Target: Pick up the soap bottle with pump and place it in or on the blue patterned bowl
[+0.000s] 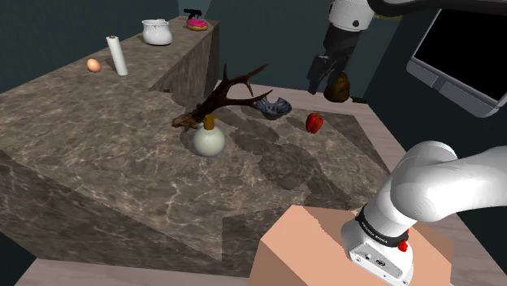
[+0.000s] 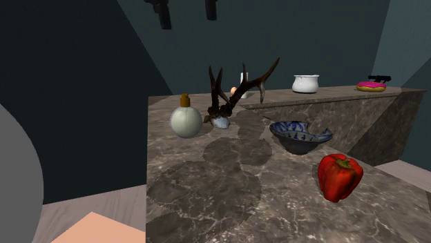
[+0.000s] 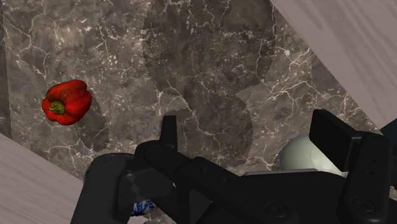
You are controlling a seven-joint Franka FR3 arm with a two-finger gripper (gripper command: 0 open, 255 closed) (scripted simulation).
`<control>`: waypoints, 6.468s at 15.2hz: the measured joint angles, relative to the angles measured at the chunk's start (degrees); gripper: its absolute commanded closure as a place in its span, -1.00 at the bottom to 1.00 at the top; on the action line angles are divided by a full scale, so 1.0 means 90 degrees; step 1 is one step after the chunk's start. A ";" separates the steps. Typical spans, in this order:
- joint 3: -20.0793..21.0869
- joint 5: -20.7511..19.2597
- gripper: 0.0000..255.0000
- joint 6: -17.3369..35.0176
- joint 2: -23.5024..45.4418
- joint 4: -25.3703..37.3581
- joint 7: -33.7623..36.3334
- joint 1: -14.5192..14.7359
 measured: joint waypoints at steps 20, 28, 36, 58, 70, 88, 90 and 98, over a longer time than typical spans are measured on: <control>0.0876 0.0292 -1.00 0.1704 0.4298 0.2107 0.1094 0.0283; 0.1119 0.0078 -1.00 0.1746 0.6365 0.3910 0.1609 0.0526; 0.1132 -0.0069 -1.00 0.1947 0.7426 0.4677 0.1772 0.0670; 0.1132 -0.0082 1.00 0.2118 0.7474 0.4551 0.1798 0.0681; 0.1156 -0.0018 1.00 0.1224 0.7230 0.5207 0.1750 0.0675; 0.1081 0.0032 1.00 -0.0161 0.7122 0.6492 0.1438 0.0513; 0.1000 0.0076 1.00 -0.0159 0.6953 0.6328 0.1185 0.0334; 0.0597 0.0168 1.00 -0.0265 0.6737 0.6235 0.0075 -0.0382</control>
